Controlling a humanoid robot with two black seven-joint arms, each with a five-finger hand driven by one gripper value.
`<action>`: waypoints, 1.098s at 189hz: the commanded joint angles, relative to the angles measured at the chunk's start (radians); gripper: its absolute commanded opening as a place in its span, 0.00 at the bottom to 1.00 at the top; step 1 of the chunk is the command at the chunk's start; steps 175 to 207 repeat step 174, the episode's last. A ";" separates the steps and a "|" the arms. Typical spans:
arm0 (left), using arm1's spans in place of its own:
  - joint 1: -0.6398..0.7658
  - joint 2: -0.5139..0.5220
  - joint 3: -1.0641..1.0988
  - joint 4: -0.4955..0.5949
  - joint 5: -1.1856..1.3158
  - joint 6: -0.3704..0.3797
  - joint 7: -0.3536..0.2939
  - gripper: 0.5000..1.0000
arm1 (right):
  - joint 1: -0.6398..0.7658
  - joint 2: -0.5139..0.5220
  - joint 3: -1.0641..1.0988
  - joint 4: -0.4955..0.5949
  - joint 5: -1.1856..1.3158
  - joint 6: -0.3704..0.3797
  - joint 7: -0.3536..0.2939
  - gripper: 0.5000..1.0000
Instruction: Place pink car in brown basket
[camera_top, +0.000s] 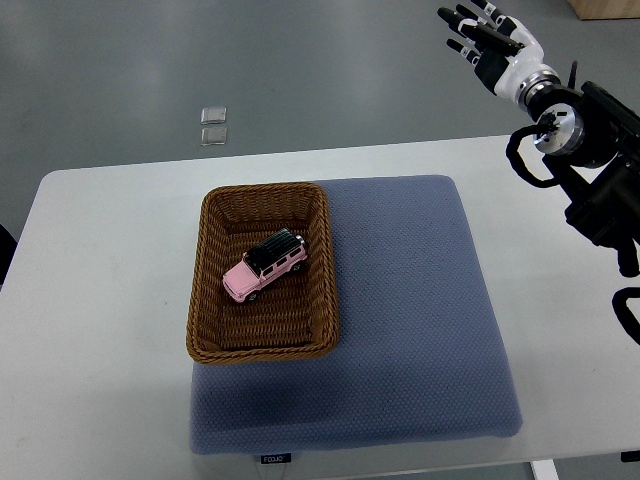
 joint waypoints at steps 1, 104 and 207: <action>0.000 0.000 0.000 0.000 0.000 0.000 -0.001 1.00 | -0.040 0.018 0.005 -0.022 0.082 -0.007 0.006 0.79; 0.000 0.000 0.000 0.000 0.000 0.000 0.000 1.00 | -0.157 0.094 0.080 -0.027 0.082 0.010 0.123 0.82; 0.000 0.000 0.000 0.000 0.000 0.000 -0.001 1.00 | -0.167 0.096 0.077 -0.025 0.077 -0.016 0.139 0.82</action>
